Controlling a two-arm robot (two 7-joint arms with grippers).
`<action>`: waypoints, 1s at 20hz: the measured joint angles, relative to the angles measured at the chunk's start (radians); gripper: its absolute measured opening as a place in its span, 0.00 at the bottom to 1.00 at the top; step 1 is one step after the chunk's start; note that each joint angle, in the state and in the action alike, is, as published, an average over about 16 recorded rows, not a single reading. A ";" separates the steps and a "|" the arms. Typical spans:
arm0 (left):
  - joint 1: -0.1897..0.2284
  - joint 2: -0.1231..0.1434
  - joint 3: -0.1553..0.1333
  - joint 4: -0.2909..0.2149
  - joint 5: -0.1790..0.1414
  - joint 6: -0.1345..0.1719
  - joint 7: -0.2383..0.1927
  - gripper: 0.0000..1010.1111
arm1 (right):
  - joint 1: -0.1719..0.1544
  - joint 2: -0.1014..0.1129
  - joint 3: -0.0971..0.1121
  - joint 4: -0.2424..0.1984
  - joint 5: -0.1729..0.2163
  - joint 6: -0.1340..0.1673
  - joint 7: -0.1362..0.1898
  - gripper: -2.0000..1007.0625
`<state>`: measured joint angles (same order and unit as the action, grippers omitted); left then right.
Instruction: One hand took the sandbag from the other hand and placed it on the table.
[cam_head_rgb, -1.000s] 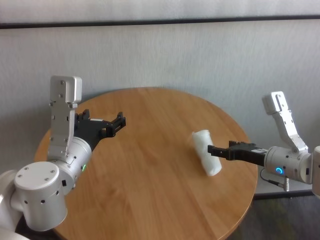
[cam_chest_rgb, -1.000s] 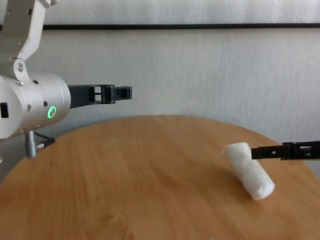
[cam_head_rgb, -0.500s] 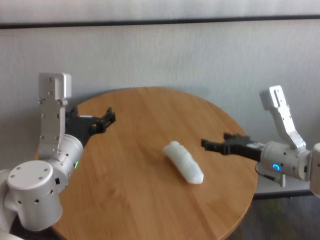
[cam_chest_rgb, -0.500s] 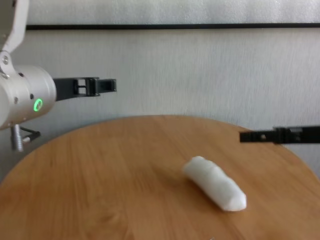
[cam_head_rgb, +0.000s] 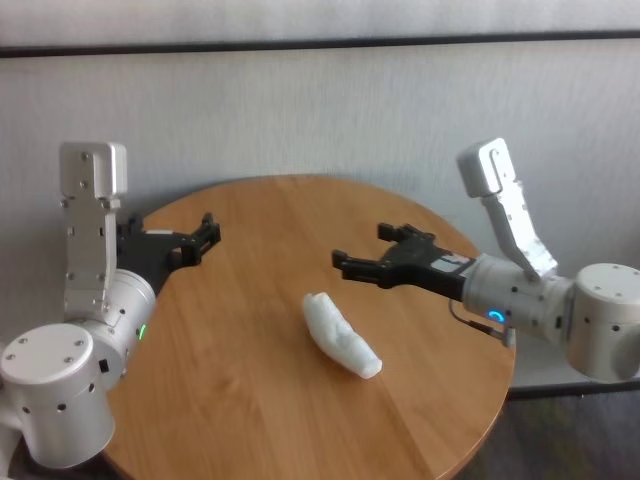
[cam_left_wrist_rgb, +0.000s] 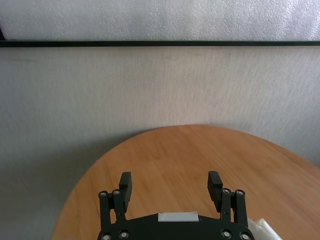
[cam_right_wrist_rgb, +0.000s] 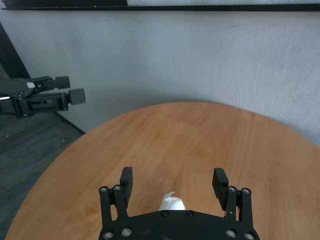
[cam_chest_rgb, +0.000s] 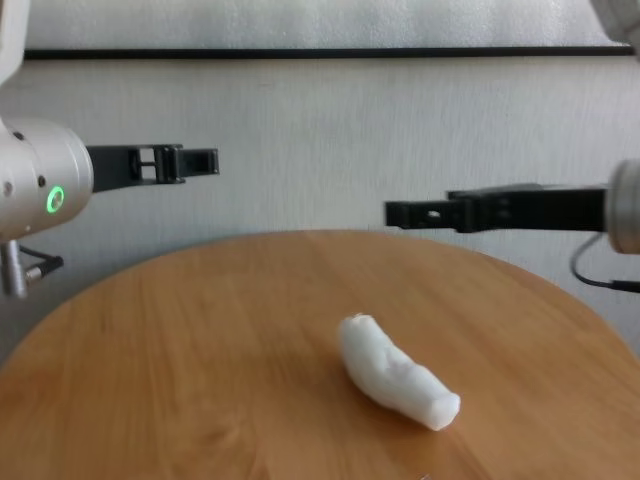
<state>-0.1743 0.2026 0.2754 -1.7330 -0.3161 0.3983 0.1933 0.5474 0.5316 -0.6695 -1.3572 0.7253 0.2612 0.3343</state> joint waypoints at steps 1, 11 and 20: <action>0.004 -0.001 -0.002 -0.003 0.001 0.004 -0.001 0.99 | 0.003 -0.007 -0.004 -0.003 -0.010 -0.006 0.003 0.99; 0.032 -0.018 -0.025 -0.007 0.008 0.026 -0.013 0.99 | 0.028 -0.072 -0.028 0.007 -0.070 -0.027 0.036 0.99; 0.037 -0.026 -0.044 0.000 0.019 0.033 -0.026 0.99 | 0.027 -0.093 -0.028 0.011 -0.087 -0.017 0.055 0.99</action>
<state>-0.1376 0.1768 0.2319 -1.7334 -0.2976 0.4314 0.1669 0.5743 0.4383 -0.6972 -1.3461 0.6383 0.2441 0.3892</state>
